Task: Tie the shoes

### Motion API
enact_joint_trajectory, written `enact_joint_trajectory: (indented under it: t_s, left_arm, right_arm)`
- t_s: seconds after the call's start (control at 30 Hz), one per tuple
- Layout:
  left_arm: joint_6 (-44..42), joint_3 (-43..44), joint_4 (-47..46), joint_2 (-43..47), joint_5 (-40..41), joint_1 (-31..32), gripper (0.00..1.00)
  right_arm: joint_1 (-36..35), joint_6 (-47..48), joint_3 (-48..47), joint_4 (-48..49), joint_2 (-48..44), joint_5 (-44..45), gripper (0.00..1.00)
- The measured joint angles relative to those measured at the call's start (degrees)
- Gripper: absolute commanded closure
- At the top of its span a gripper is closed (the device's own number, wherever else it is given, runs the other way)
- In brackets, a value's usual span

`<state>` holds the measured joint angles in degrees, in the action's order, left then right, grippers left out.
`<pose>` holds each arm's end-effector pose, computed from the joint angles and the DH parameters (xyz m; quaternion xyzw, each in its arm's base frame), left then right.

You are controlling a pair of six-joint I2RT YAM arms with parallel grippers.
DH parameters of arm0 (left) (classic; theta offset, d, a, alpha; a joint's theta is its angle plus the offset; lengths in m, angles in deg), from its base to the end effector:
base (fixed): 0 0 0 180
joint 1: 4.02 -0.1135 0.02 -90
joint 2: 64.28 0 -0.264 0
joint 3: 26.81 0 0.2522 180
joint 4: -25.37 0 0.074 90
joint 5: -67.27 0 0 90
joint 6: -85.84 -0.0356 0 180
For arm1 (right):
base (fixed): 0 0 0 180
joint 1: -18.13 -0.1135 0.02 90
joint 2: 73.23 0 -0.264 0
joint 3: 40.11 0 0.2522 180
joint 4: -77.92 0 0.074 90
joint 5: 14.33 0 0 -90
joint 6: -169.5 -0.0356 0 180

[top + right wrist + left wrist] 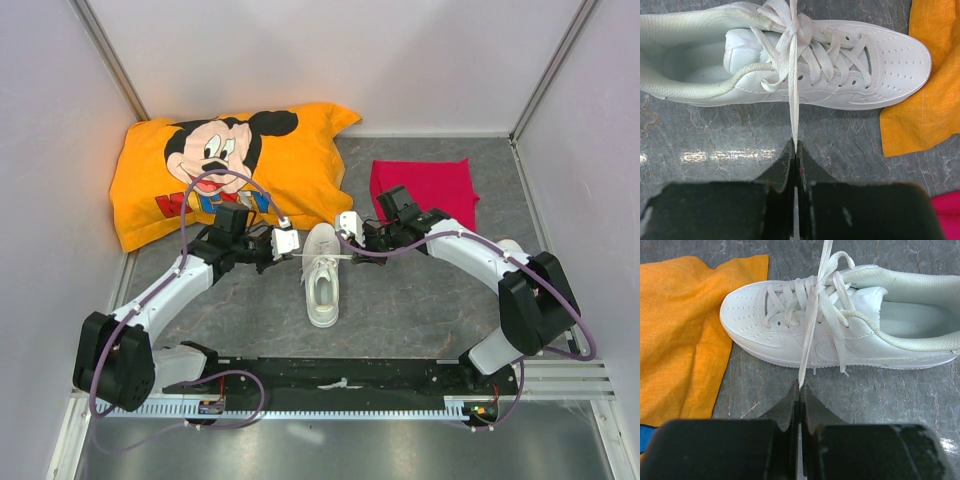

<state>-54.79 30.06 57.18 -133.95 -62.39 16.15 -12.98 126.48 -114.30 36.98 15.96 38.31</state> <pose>0.2235 -0.1063 0.2340 0.6094 0.6316 -0.2066 0.4324 0.2604 0.1824 0.2275 -0.6434 0.6444 0.2650 0.3171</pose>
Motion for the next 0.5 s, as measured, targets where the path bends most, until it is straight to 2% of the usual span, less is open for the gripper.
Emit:
enact_joint_trajectory:
  t_s: [0.5]
  left_arm:
    - [0.09,0.17,0.31,0.00,-1.79,-0.50,0.98]
  right_arm:
    - [0.26,-1.75,-0.50,-0.50,-0.11,-0.98,1.00]
